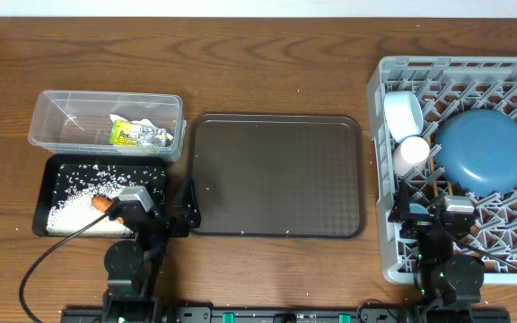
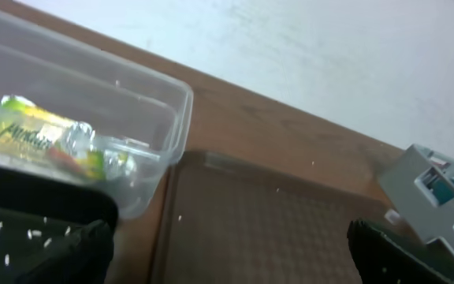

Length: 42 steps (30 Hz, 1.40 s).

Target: Sort waste into correct bins and load items into the dishwasher rack

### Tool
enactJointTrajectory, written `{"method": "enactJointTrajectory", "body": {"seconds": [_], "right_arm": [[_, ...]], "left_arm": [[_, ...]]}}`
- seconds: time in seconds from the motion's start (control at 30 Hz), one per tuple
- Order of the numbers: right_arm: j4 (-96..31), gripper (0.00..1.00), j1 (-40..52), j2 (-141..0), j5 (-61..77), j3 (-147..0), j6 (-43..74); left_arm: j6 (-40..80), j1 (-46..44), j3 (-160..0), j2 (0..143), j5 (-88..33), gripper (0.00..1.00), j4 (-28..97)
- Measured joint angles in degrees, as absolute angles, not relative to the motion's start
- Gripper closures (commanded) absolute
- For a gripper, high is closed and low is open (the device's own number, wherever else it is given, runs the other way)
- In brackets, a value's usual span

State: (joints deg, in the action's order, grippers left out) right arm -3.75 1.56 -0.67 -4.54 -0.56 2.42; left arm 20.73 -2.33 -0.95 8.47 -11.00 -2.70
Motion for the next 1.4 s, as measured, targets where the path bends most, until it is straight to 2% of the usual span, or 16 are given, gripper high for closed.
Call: {"method": "enactJointTrajectory", "body": {"seconds": [0.43, 0.9, 1.4], "right_arm": [[-3.75, 0.01, 1.56, -0.67, -4.54, -0.56, 2.42], [-3.75, 0.01, 1.56, -0.67, -4.54, -0.56, 2.42], [-3.73, 0.01, 1.56, -0.67, -4.54, -0.56, 2.42]], "left_arm": [[17.19, -4.64, -1.02, 0.62, -4.69, 0.02, 1.45], [-4.84, -4.69, -1.08, 0.62, -3.64, 0.02, 1.65], [-10.83, -4.69, -1.08, 0.62, -4.10, 0.02, 1.56]]}}
